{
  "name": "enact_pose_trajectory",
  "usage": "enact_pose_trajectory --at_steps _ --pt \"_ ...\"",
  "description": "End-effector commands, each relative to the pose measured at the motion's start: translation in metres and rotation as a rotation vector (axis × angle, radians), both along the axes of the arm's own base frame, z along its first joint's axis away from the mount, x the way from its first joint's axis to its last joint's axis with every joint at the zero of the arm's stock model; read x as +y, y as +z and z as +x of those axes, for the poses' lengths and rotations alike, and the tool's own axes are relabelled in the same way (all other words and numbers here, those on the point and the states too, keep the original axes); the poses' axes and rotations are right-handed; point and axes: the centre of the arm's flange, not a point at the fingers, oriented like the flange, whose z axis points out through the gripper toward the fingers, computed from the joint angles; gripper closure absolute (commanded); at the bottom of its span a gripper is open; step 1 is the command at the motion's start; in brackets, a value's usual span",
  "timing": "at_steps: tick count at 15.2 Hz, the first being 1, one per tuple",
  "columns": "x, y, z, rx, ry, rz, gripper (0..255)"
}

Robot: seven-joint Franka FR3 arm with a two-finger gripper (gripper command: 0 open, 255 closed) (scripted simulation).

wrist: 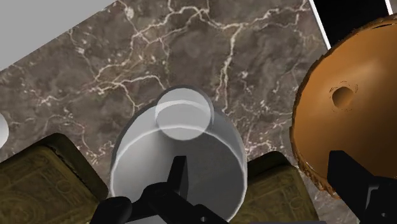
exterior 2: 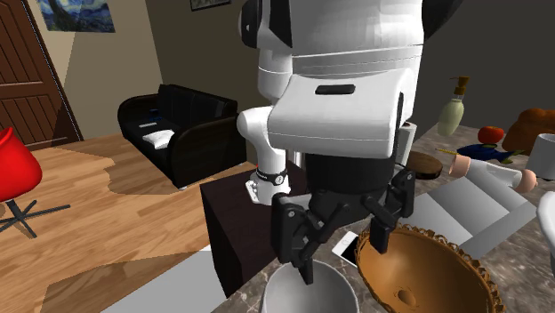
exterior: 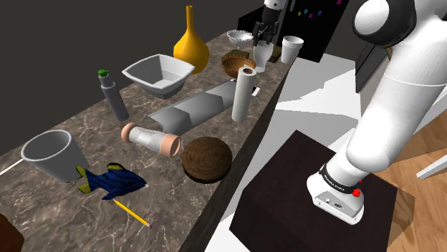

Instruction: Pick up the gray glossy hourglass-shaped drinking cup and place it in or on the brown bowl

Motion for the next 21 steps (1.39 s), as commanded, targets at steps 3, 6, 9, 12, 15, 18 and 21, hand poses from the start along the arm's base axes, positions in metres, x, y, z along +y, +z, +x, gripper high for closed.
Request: enact_pose_trajectory --at_steps 3,6,9,12,15,18,21 --pt "-0.009 -0.012 0.014 -0.006 -0.004 0.004 0" --pt "-0.008 -0.028 0.015 -0.006 -0.004 0.004 0" --pt "-0.007 -0.041 0.016 -0.006 -0.004 0.004 0" --pt "-0.007 -0.041 0.016 -0.006 -0.004 0.004 0" --pt "-0.007 -0.041 0.016 -0.006 -0.004 0.004 0" --pt "-0.007 -0.041 0.016 -0.006 -0.004 0.004 255" --pt "-0.007 -0.041 0.016 -0.006 -0.004 0.004 255"
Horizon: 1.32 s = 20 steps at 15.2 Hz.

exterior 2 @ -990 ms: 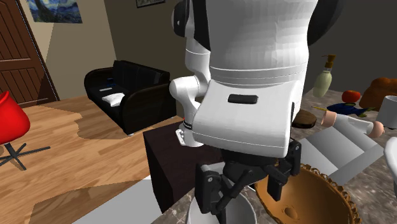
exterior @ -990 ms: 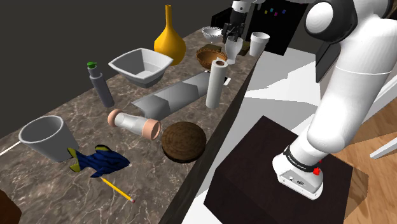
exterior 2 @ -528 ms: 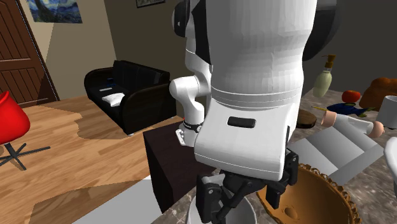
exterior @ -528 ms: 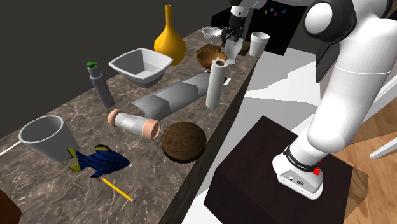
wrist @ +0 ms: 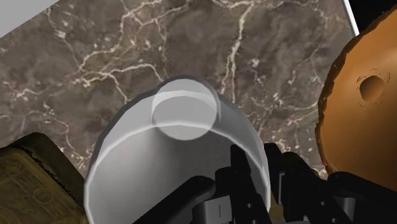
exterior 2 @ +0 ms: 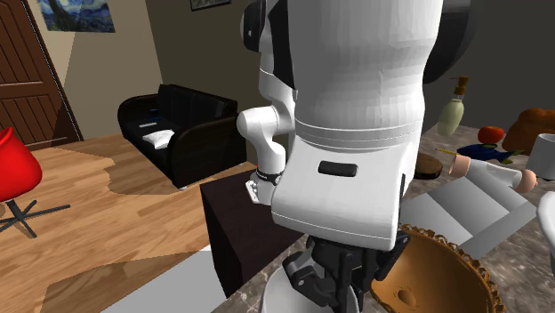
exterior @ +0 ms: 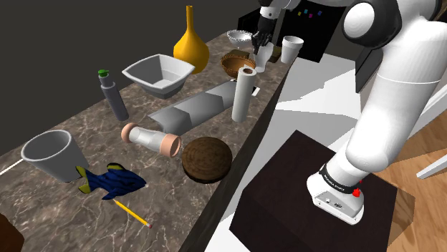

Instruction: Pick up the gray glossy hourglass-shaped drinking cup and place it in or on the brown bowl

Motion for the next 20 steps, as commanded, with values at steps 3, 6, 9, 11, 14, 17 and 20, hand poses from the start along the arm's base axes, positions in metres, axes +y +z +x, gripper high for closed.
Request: enact_pose_trajectory --at_steps 3,6,9,11,14,17,20 --pt "0.000 -0.001 0.000 0.002 0.000 0.001 255" --pt "0.000 0.004 0.000 0.002 0.000 0.001 255" --pt "0.000 0.020 0.000 0.002 0.000 0.001 255" --pt "0.000 0.030 0.000 0.002 0.000 0.001 255" --pt "0.000 0.046 0.000 0.002 0.000 0.001 255" --pt "0.000 0.062 0.000 0.002 0.000 0.001 255" --pt "0.000 0.078 0.000 0.002 0.000 0.001 255"
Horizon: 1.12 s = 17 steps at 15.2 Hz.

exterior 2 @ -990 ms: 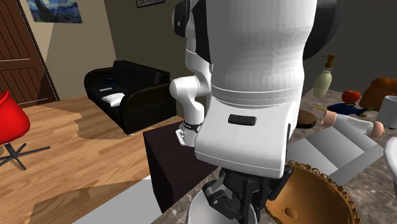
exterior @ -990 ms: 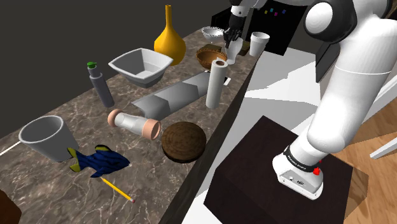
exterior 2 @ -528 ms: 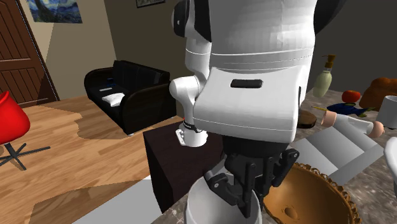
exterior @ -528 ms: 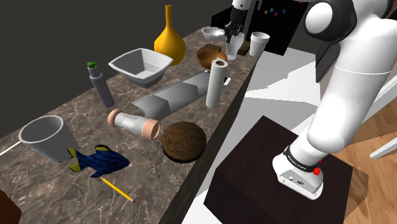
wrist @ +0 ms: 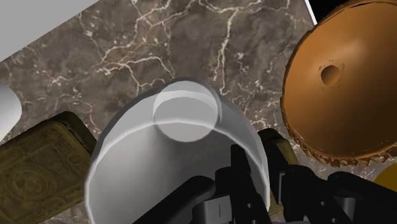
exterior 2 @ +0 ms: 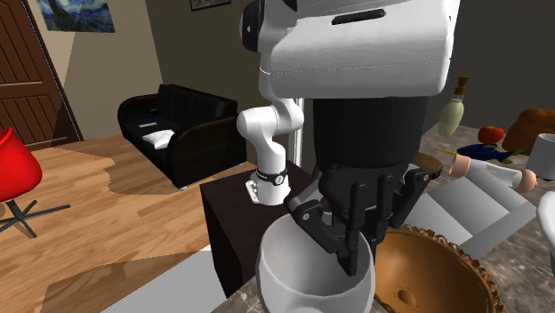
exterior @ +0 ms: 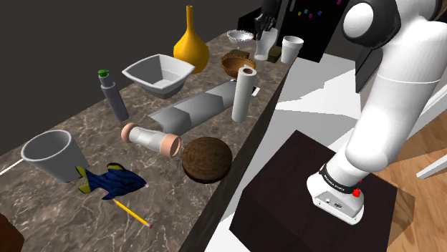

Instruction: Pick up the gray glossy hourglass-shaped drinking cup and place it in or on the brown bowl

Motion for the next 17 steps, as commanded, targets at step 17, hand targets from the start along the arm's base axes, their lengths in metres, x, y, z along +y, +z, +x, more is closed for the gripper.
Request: enact_pose_trajectory --at_steps 17 --pt "-0.001 0.095 0.001 0.000 0.000 0.000 255"
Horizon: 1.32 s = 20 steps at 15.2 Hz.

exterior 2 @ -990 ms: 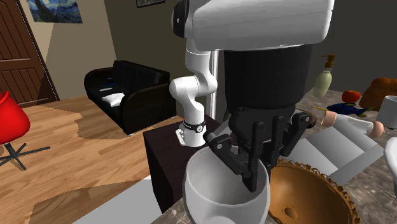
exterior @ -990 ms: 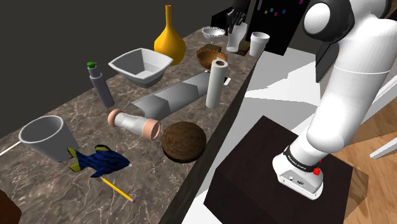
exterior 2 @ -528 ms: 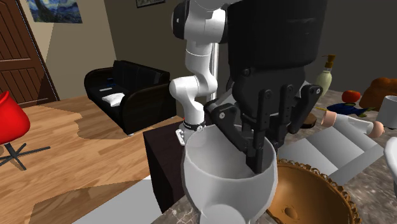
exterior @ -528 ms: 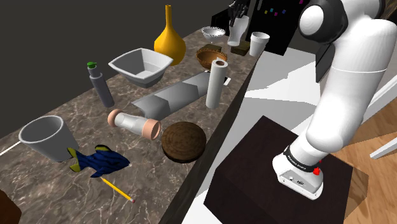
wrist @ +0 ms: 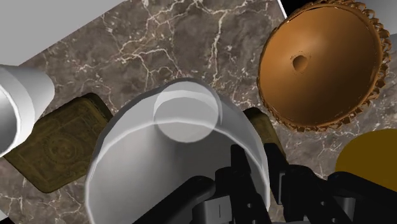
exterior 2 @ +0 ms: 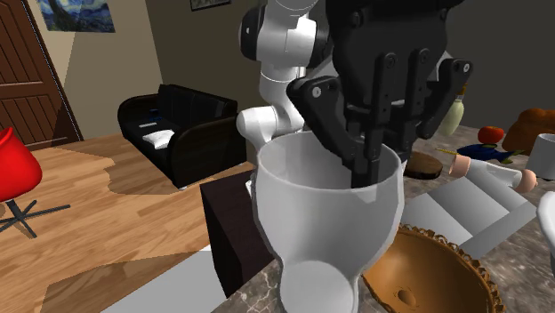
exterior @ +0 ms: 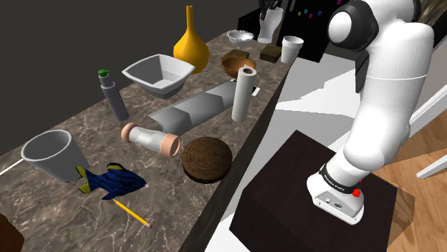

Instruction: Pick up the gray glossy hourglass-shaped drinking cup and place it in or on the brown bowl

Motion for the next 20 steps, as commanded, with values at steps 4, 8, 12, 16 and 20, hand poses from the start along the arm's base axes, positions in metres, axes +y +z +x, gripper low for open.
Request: enact_pose_trajectory --at_steps 4,8,12,16,20 --pt "0.038 0.018 0.003 0.000 0.000 0.000 255" --pt "0.089 0.031 0.008 0.000 0.000 0.000 255" --pt "0.140 0.044 0.013 0.000 0.000 0.000 255" --pt "0.186 0.056 0.018 0.000 0.000 0.000 255" --pt "0.186 0.035 0.018 0.000 0.000 0.000 255"
